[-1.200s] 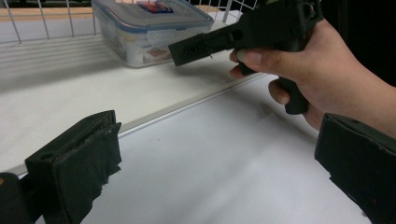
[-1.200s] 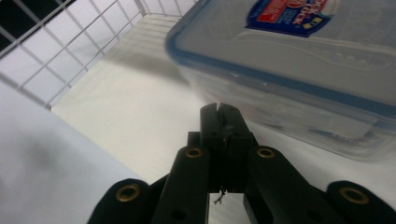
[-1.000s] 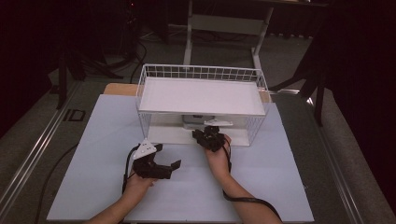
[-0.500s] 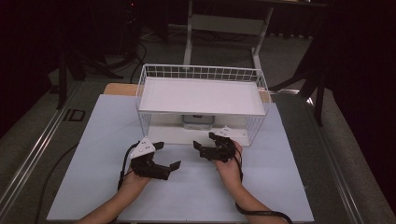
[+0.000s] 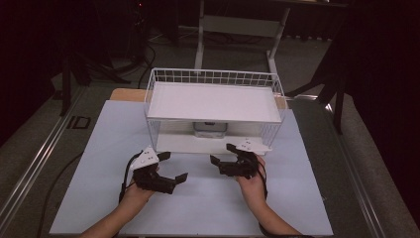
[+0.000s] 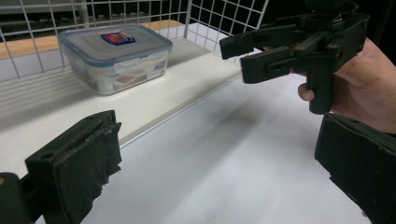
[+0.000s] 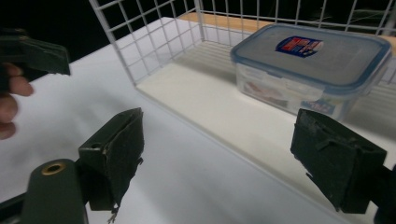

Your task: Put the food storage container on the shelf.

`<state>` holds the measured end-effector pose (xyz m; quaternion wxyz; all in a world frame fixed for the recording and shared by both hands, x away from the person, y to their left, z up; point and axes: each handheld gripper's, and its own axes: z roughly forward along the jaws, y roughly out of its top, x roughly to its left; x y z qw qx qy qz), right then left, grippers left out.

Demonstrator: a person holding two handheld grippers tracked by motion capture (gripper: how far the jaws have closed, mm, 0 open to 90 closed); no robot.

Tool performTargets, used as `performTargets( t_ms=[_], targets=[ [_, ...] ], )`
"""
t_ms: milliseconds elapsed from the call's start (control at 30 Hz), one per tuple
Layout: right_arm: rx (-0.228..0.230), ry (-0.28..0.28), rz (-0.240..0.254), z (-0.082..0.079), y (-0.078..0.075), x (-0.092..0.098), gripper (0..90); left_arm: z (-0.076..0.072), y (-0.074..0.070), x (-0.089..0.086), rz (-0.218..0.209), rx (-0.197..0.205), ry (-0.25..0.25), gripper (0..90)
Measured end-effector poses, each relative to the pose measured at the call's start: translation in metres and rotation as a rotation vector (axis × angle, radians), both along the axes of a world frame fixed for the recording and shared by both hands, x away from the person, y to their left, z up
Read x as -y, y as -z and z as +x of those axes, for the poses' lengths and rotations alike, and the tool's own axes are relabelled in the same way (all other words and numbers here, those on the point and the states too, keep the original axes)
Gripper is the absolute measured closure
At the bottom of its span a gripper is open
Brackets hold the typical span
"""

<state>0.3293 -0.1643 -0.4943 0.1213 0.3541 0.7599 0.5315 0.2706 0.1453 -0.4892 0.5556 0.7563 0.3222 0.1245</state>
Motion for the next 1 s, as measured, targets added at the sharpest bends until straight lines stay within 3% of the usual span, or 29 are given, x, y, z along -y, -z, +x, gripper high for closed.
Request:
performTargets(
  t_ms=[133, 400, 533, 667, 800, 1000],
  targets=[
    [0.012, -0.009, -0.025, -0.010, -0.003, 0.009, 17.0, -0.003, -0.001, -0.007, -0.006, -0.007, -0.011, 1.1],
    [0.006, -0.014, -0.022, -0.023, -0.008, 0.022, 16.4, -0.007, -0.002, -0.025, -0.025, -0.002, -0.030, 1.1],
    [0.018, -0.017, -0.022, -0.029, -0.011, 0.029, 16.4, -0.013, -0.001, -0.031, -0.013, 0.002, -0.027, 1.1],
    [-0.001, -0.024, -0.009, -0.037, -0.011, 0.040, 16.5, -0.018, 0.002, -0.035, -0.008, -0.019, -0.030, 1.1],
    [0.001, -0.031, -0.014, -0.045, -0.011, 0.050, 16.6, -0.023, 0.005, -0.038, -0.009, -0.015, -0.030, 1.1],
    [-0.005, -0.028, -0.035, -0.054, -0.009, 0.068, 16.6, -0.027, 0.008, -0.043, 0.024, 0.003, -0.027, 1.1]
  ],
)
